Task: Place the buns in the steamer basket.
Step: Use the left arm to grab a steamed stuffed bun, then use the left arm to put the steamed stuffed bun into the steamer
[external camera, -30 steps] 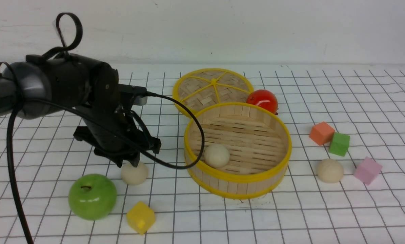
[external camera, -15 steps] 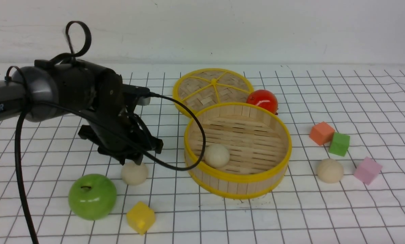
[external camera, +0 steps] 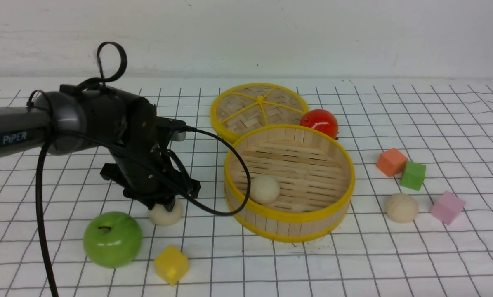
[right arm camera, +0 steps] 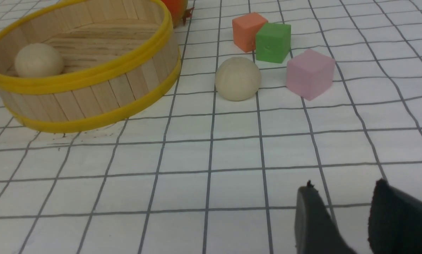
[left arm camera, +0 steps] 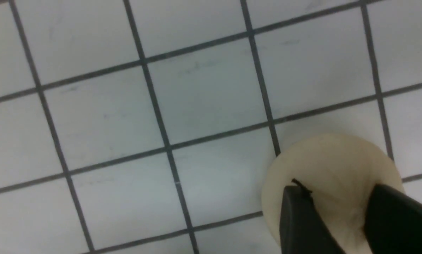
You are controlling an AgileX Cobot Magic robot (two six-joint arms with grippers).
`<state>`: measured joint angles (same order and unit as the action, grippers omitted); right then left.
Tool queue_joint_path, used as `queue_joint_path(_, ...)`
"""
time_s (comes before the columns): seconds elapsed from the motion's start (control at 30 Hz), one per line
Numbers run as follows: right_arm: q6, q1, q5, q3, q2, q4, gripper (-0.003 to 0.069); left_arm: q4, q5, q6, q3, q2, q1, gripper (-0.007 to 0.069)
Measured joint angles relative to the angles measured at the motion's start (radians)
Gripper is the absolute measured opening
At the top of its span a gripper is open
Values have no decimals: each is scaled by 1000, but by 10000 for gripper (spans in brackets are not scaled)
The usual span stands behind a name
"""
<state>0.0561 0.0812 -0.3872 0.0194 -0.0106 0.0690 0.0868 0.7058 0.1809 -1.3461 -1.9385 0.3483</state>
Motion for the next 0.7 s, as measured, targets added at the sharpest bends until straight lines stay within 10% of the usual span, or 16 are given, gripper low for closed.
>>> queue_joint_path(0.23,0,0,0,0,0,0,241,-47,38,0,-13,25,0,2)
queue_joint_path(0.7,0,0,0,0,0,0,241,-290,-94,-181,-242,57,119,-10)
